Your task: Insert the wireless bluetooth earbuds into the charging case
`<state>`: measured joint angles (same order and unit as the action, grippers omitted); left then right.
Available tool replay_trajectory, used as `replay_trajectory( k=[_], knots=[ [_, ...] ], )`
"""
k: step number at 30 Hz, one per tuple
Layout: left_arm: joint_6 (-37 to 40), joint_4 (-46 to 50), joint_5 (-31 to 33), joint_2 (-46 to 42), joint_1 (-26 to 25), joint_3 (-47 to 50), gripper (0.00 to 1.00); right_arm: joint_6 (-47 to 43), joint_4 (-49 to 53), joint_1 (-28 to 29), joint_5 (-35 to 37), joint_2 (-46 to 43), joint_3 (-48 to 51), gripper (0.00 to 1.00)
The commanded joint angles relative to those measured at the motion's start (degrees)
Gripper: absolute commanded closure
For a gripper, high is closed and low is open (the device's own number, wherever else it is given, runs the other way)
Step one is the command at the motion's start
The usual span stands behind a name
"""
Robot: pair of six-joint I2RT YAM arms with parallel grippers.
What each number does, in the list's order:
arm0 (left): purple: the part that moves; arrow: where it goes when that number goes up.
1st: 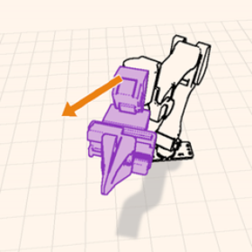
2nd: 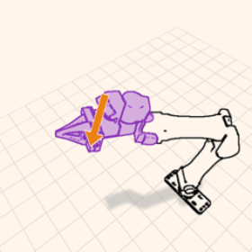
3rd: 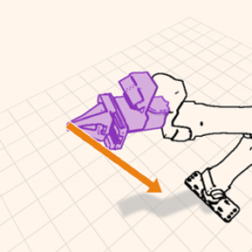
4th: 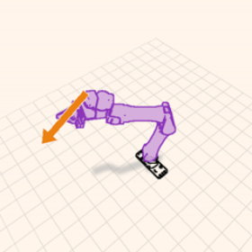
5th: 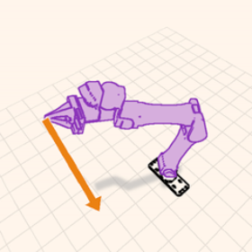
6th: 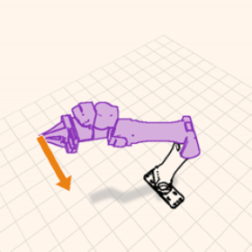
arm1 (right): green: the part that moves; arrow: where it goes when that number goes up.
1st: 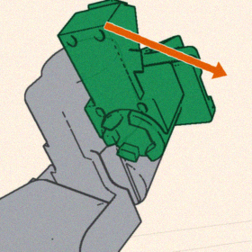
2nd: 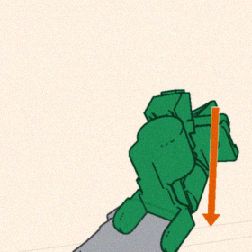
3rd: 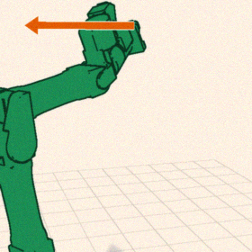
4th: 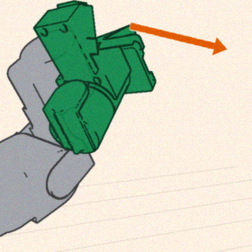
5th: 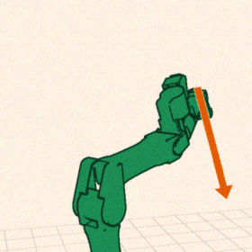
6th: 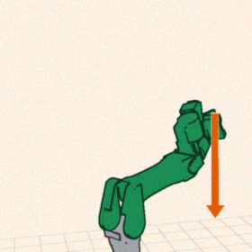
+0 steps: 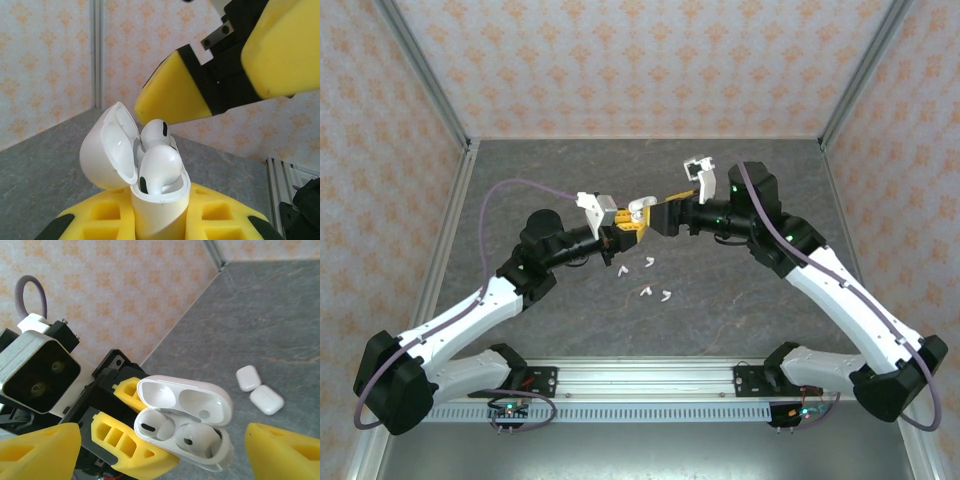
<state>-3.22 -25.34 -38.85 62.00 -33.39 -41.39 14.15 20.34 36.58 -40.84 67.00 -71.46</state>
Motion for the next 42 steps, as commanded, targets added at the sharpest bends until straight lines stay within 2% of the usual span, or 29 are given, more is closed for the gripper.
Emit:
replay_trajectory(
  k=[1,13,16,24,42],
  knots=[
    [-0.2,-3.41,-1.71,-0.21,0.08,-0.72,1.0,0.74,-2.91,-0.02,-5.13,1.5,-1.58,0.16],
    [-0.03,-2.91,-2.37,-0.39,0.03,-0.72,1.0,-1.18,-6.13,0.03,-5.46,2.98,-3.77,0.17],
    [-0.03,-2.7,-2.27,-0.47,0.02,-0.57,1.0,-0.62,-8.33,0.03,-7.81,2.78,-3.84,0.17],
    [-0.45,-3.14,-0.18,-1.4,0.08,0.25,1.0,-3.6,-5.69,-0.03,-11.35,-0.1,-3.49,0.26],
    [-0.9,-2.78,0.53,-0.67,0.05,-0.1,1.0,-5.65,-2.31,-0.1,-7.41,-4.22,-0.76,0.28]
  ],
)
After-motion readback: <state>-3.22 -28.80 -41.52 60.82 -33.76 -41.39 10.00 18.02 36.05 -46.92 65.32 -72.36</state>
